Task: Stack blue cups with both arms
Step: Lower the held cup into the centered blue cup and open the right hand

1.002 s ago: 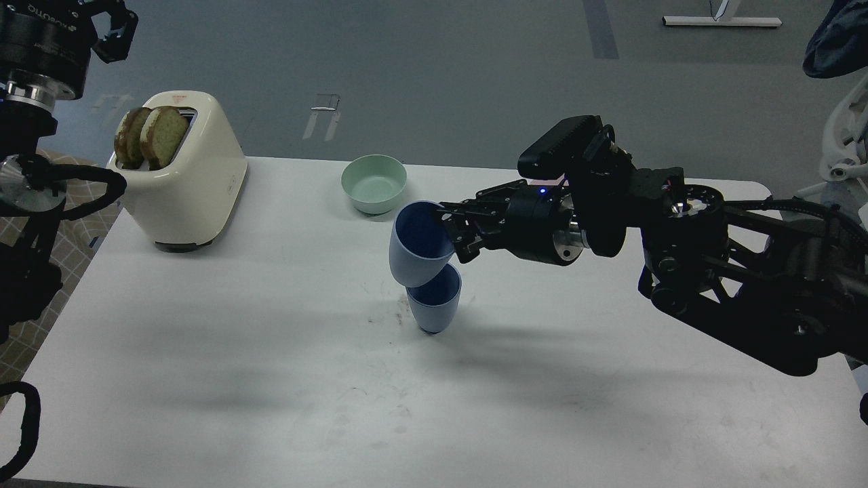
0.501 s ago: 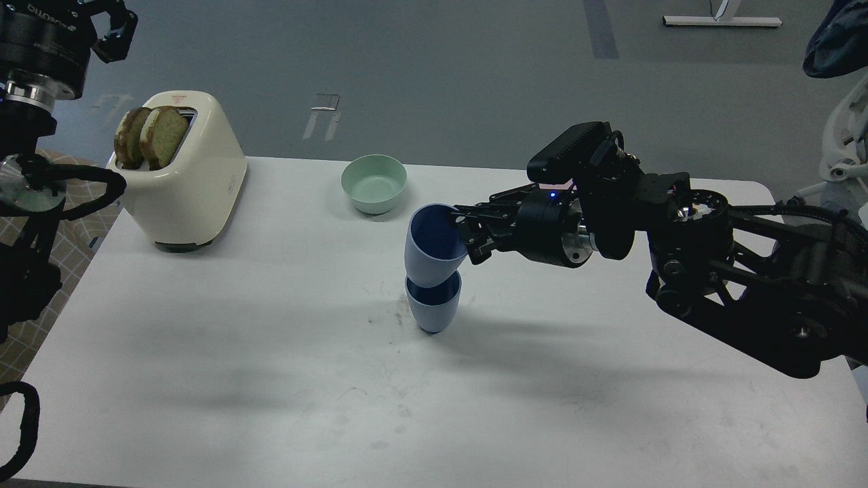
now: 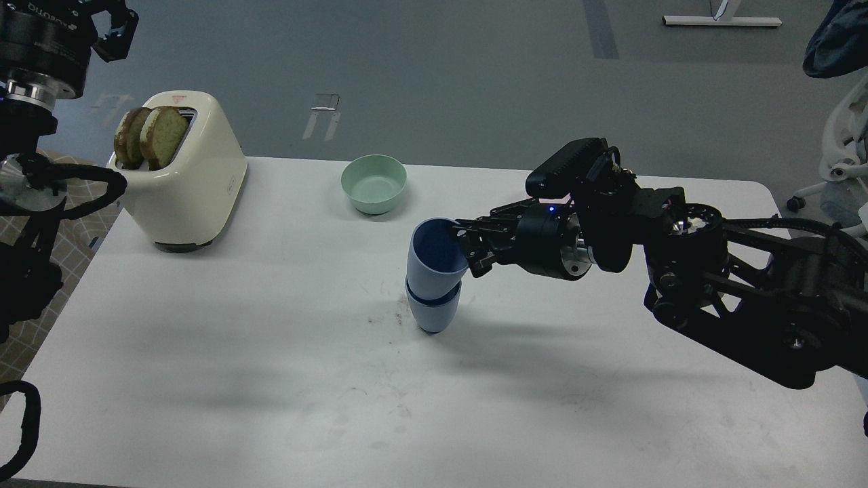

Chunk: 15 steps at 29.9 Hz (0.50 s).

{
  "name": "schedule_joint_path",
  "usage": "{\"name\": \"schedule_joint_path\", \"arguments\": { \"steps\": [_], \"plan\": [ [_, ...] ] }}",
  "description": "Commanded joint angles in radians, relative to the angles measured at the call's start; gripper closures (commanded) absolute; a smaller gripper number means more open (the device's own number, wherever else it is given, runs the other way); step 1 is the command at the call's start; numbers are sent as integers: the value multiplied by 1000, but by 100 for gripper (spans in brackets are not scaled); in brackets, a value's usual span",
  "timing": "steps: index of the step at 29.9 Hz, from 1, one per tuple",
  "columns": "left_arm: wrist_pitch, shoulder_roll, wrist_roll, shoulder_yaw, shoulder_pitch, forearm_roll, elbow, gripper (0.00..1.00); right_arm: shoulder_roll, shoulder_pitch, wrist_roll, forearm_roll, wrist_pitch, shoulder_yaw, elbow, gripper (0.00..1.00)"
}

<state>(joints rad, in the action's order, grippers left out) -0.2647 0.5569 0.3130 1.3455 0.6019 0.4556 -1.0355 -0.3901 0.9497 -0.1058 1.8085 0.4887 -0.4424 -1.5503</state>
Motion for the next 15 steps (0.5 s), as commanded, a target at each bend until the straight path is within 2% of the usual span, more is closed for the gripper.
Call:
{"name": "schedule_joint_path", "arguments": {
  "steps": [1,6,9,15],
  "plan": [
    [1,-2,0,0,-2,0,0,2,0,1,0,5,0,-2,6,100],
    [-1,0,0,-2,3,0,0,2,4,0,0,3,0,-1,18,100],
    [-2,-2,0,-3,4,0,0,2,7,-5,0,3,0,-2,16,94],
    [-2,0,0,-3,6,0,0,2,23,-8,0,3,0,-5,18,90]
  ]
}}
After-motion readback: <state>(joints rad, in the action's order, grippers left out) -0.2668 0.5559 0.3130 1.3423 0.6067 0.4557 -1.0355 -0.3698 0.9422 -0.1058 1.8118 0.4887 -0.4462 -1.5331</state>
